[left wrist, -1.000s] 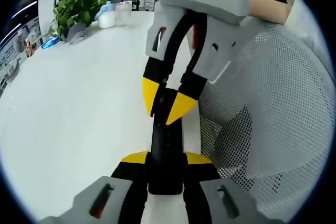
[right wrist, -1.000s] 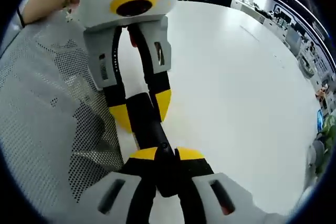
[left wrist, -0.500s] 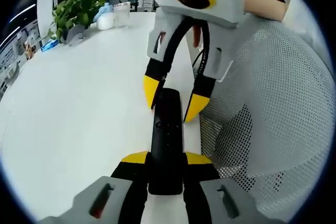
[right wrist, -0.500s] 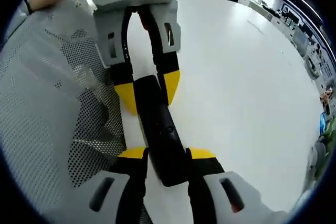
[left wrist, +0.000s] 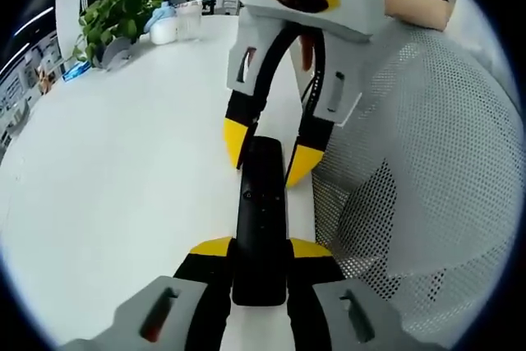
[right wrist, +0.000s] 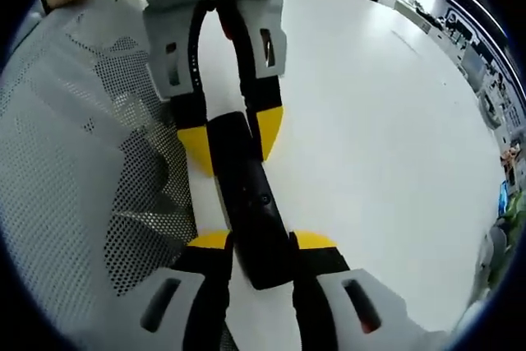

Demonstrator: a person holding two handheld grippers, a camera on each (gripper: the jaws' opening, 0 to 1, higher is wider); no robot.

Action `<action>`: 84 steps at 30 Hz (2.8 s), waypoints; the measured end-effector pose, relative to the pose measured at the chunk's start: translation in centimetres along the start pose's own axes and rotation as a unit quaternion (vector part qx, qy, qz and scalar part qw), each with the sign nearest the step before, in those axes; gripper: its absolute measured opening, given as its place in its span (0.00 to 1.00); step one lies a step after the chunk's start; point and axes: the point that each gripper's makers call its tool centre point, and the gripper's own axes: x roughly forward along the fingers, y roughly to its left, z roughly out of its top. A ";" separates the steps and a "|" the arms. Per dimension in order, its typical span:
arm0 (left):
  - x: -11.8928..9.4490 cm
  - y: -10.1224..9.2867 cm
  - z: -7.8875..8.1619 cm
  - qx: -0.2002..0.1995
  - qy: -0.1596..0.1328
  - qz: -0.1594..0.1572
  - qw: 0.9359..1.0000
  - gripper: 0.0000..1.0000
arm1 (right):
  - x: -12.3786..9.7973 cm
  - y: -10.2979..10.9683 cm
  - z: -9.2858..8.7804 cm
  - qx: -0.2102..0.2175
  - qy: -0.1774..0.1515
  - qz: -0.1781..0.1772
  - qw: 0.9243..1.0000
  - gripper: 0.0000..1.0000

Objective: Press the specified remote control buttons in sequence, fully releasing each button before pressing the next.

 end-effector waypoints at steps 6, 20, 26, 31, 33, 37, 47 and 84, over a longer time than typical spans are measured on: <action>0.1 0.1 0.1 0.003 0.012 0.007 1.000 0.19 | 0.0 0.0 0.0 0.001 0.002 0.001 1.000 0.27; -3.1 -0.1 2.8 -0.076 -0.058 0.022 0.995 0.46 | 0.1 -0.3 0.1 0.018 0.007 0.001 1.000 0.26; -5.3 0.5 3.3 -0.123 -0.094 0.064 0.986 0.68 | 0.1 -0.3 0.1 0.014 0.010 0.000 1.000 0.25; -7.2 1.7 2.9 -0.181 -0.128 0.098 0.970 0.86 | 0.1 -0.3 0.2 0.018 0.011 0.000 1.000 0.26; -7.8 1.9 2.6 -0.181 -0.128 0.113 0.969 0.93 | 0.1 -0.3 0.2 0.020 0.011 0.000 1.000 0.26; -9.5 2.6 2.5 -0.180 -0.135 0.153 0.962 0.99 | 0.4 -0.3 0.0 0.011 0.017 -0.005 1.000 0.25; -13.8 3.4 2.6 -0.215 -0.198 0.241 0.926 0.99 | 0.3 -0.4 0.0 0.011 0.015 -0.006 1.000 0.25; -19.9 2.1 -3.2 -0.187 -0.175 0.403 0.879 0.99 | 0.4 -0.4 0.1 0.042 -0.009 -0.019 0.999 0.26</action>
